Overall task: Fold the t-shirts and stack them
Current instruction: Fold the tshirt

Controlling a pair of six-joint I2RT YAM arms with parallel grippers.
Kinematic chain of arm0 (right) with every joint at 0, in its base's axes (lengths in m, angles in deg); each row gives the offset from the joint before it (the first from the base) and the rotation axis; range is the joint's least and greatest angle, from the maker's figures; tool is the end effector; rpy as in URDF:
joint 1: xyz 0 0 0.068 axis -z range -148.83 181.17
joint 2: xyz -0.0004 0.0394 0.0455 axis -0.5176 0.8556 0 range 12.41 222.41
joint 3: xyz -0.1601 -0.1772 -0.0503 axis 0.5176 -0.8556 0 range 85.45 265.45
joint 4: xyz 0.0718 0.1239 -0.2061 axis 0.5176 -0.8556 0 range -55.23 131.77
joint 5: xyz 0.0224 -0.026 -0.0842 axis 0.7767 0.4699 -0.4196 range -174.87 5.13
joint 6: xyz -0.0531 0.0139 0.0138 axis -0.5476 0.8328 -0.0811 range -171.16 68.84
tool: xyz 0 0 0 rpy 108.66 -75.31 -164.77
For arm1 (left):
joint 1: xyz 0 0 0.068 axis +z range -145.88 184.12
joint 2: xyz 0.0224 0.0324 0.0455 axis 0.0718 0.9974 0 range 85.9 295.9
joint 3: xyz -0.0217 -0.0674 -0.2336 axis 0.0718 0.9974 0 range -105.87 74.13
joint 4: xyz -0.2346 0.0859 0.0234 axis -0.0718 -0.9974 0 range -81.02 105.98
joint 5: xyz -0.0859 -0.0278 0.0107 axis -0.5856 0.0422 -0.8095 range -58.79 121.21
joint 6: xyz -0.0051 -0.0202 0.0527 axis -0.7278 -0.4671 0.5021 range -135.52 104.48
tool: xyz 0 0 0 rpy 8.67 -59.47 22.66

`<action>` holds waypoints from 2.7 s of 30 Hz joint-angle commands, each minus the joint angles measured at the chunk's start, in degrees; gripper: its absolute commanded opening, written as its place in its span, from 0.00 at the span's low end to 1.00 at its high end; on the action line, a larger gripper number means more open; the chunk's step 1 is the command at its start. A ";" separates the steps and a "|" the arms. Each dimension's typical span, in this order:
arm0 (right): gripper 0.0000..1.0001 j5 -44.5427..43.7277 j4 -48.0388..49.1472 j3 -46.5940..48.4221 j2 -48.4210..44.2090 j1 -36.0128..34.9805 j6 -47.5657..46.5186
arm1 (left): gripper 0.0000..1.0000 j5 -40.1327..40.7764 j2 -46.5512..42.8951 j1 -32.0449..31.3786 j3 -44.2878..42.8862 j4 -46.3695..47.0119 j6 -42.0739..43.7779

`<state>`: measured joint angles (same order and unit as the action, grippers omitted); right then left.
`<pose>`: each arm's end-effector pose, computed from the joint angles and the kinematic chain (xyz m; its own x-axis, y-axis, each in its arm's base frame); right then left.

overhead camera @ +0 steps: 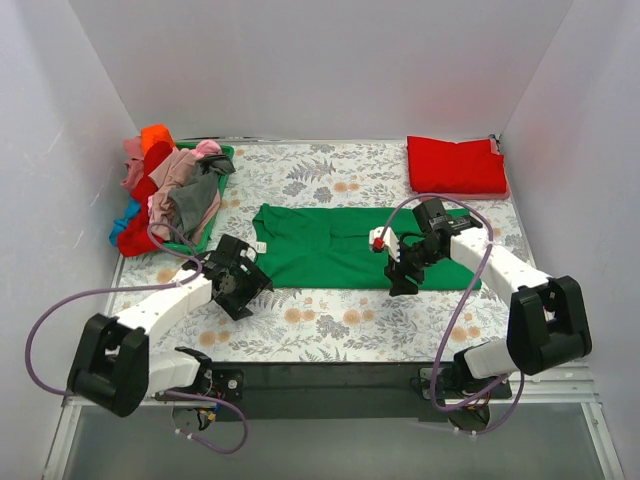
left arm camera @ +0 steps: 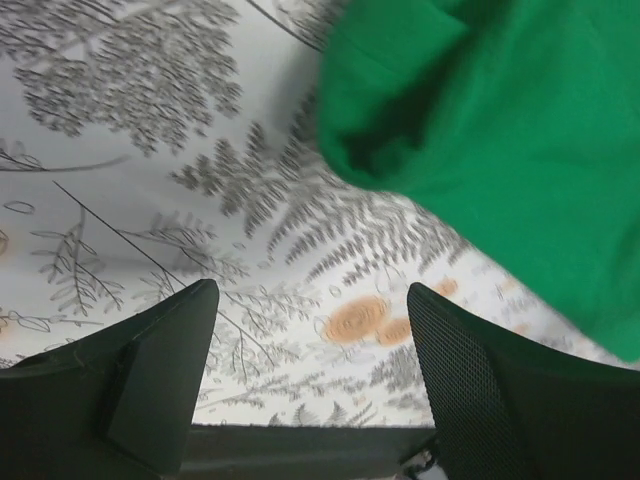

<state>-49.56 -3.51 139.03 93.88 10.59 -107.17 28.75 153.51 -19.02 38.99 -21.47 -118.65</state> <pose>0.2267 0.1097 0.1870 -0.1331 -0.7727 -0.6207 -0.9909 0.1151 0.0692 0.1826 -0.0798 0.1485 -0.1993 -0.9729 0.1173 -0.9333 0.1520 -0.3253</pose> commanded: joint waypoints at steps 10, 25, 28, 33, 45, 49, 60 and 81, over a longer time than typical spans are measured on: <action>0.62 1.16 4.67 -2.78 -3.08 0.36 0.90 | 0.67 14.41 9.82 -0.24 -6.88 -1.74 -6.20; 0.61 0.82 5.81 -4.45 -1.05 0.36 0.90 | 0.58 19.60 12.71 0.28 -9.60 -2.02 -2.69; 0.61 0.64 5.99 -4.54 -0.79 0.36 0.81 | 0.57 19.86 13.86 0.98 -9.95 -1.14 -1.55; 0.60 -0.94 6.17 -4.45 -0.79 0.36 0.90 | 0.44 20.04 15.97 1.86 -9.95 -0.87 -0.06; 0.57 -3.31 6.17 -4.89 -0.26 0.36 -0.50 | 0.23 24.26 20.27 3.10 -12.68 1.67 4.43; 0.56 -5.16 6.17 -5.59 0.62 0.36 -4.54 | 0.15 24.69 20.80 3.18 -13.38 2.73 7.50; 0.54 -16.93 13.19 -7.00 5.19 -5.87 -4.29 | 0.11 26.01 23.53 3.62 -17.86 4.58 14.01; 0.47 -16.76 11.09 -7.88 -2.11 -6.67 -3.41 | 0.09 25.93 28.62 5.64 -23.49 5.11 19.63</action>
<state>-66.33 9.12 130.86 91.92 4.10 -109.88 52.86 182.10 -13.95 17.47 -17.76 -100.51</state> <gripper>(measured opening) 0.468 0.097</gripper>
